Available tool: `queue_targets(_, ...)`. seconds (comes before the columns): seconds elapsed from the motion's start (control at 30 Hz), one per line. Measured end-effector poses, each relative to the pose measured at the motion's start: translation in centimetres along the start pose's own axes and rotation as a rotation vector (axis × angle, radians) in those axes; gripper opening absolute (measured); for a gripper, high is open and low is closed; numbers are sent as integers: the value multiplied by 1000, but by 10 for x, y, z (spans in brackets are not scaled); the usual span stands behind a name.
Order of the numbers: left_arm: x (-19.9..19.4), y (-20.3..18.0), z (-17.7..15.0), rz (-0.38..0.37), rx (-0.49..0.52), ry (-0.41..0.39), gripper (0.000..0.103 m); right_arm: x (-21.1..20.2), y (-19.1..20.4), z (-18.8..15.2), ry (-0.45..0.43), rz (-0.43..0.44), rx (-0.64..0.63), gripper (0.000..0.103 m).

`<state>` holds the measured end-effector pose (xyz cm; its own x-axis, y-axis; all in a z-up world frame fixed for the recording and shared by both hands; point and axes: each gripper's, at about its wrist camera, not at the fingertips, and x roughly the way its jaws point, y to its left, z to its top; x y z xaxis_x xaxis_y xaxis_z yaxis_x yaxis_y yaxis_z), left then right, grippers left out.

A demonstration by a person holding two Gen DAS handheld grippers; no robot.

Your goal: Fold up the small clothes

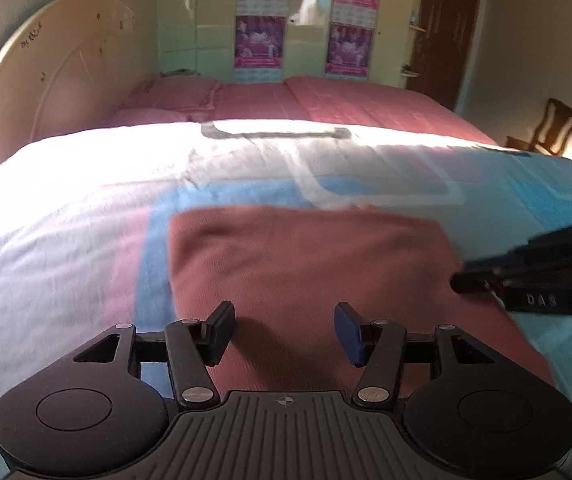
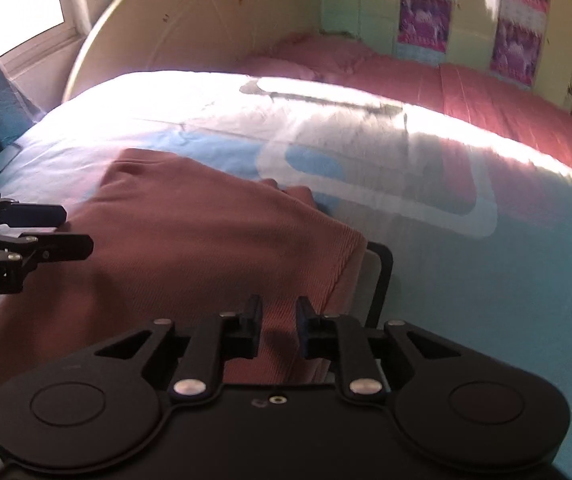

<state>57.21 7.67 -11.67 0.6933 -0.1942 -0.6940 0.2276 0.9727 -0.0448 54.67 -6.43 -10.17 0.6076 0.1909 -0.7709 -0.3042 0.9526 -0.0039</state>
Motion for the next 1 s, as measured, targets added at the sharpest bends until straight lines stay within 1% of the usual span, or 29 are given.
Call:
queue_targets(0.07,7,-5,-12,21,29,45,55,-2,1,-8,25,10,-12,18)
queue_targets(0.13,11,-6,-17,25,21,51,55,12,3,-18,86,-32,-57,17)
queue_targets(0.17,11,-7,-17,34,21,52,55,12,5,-22,61,-39,-78,17)
queue_targets(0.27,7,-15,-17,67,49,47,55,11,9,-20,58,-58,-70,18)
queue_targets(0.33,1,-17,-17,76,44,43,55,6,10,-20,47,-65,-62,19)
queue_targets(0.47,-20,-18,-20,74,28,17,55,-14,13,-26,17,-44,-65,20)
queue_targets(0.57,-32,-21,-24,66,21,8,55,-29,15,-25,-4,-11,-65,20)
queue_targets(0.7,-44,-25,-35,60,10,17,55,-37,15,-32,0,16,-59,20)
queue_targets(0.77,-40,-25,-45,58,-3,49,55,-33,17,-42,33,22,-69,20)
queue_targets(0.83,-34,-28,-52,72,27,64,55,-20,19,-53,82,-11,-103,20)
queue_targets(0.93,-35,-35,-51,101,41,68,55,-16,16,-54,72,-22,-90,20)
queue_targets(1.0,-45,-39,-51,113,43,61,55,-20,15,-52,76,-30,-79,20)
